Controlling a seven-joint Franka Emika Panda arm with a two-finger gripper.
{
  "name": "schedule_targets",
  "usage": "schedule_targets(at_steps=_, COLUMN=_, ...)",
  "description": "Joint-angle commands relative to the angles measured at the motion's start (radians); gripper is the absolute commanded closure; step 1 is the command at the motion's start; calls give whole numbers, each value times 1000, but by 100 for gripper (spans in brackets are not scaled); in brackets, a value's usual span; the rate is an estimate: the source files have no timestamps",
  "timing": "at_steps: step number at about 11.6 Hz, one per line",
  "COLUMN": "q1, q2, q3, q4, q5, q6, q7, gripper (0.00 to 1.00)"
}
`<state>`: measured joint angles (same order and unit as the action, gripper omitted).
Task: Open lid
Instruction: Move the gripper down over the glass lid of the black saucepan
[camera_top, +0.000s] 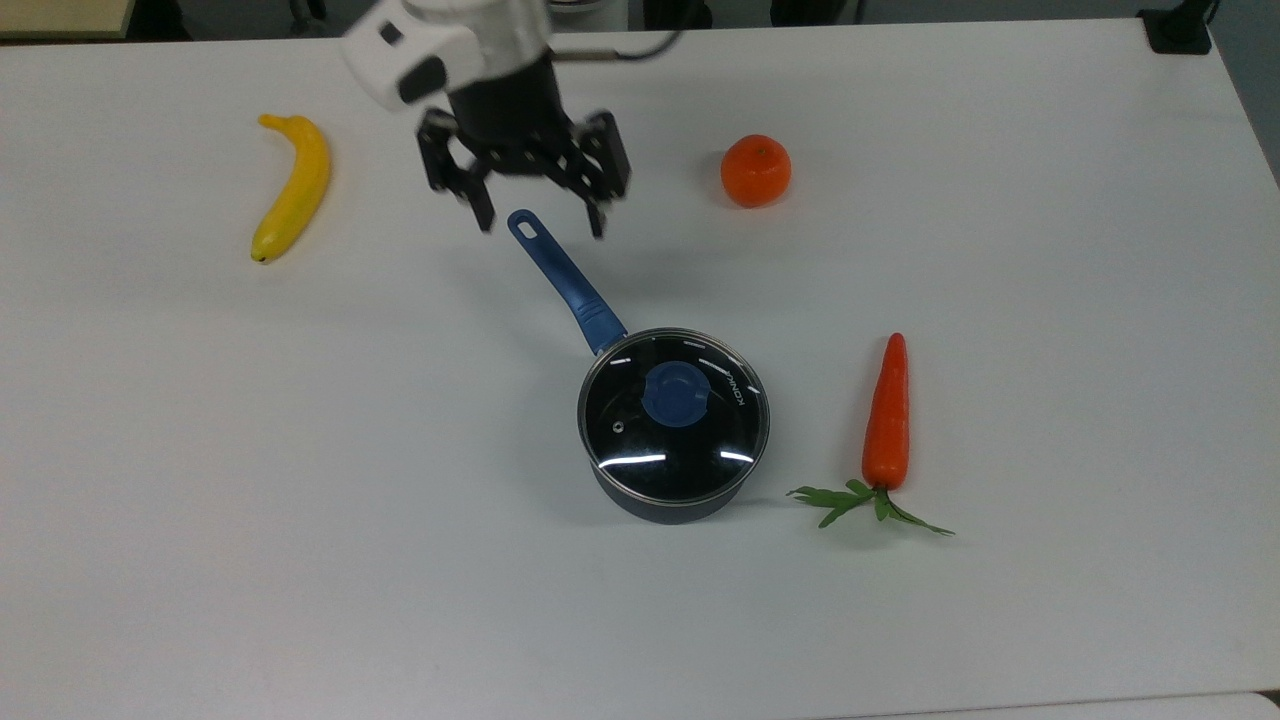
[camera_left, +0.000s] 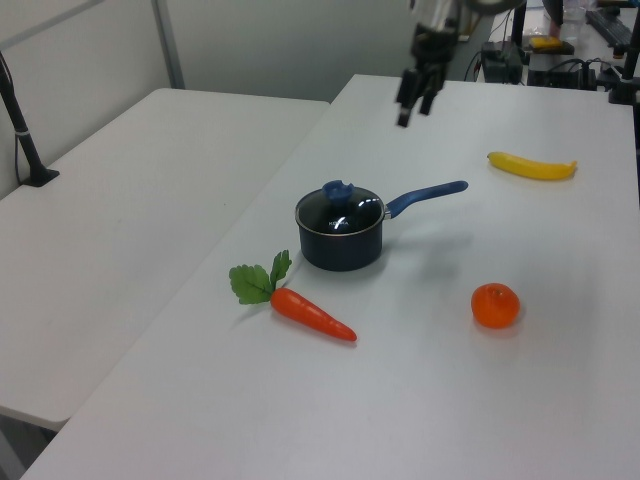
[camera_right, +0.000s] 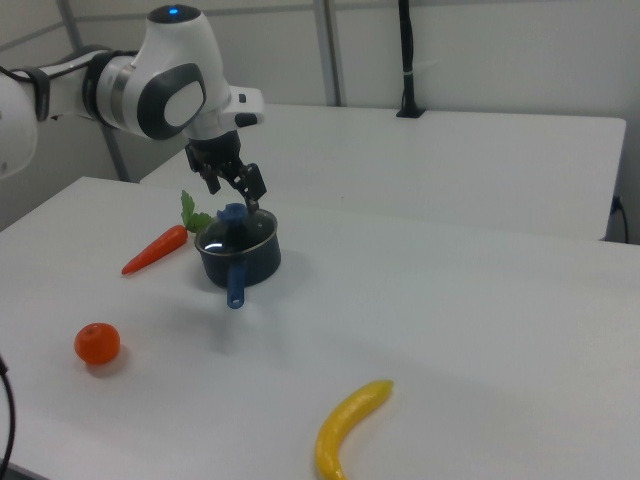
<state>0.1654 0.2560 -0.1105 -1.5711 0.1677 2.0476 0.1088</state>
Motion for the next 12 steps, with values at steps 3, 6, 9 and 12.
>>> schedule_targets(at_steps=3, q1=95, q2=132, q3=-11, q4=123, q5=-8, q6=169, q7=60, gripper=0)
schedule_targets(at_steps=6, q1=131, q2=245, q3=-11, q4=227, q5=-16, q6=177, q7=63, gripper=0)
schedule_targets(at_steps=9, q1=135, q2=287, q3=-11, q4=230, q5=-40, q6=227, q7=75, gripper=1)
schedule_targets(at_steps=12, q1=138, q2=318, q3=-11, q4=230, q5=-83, q6=253, q7=77, gripper=5)
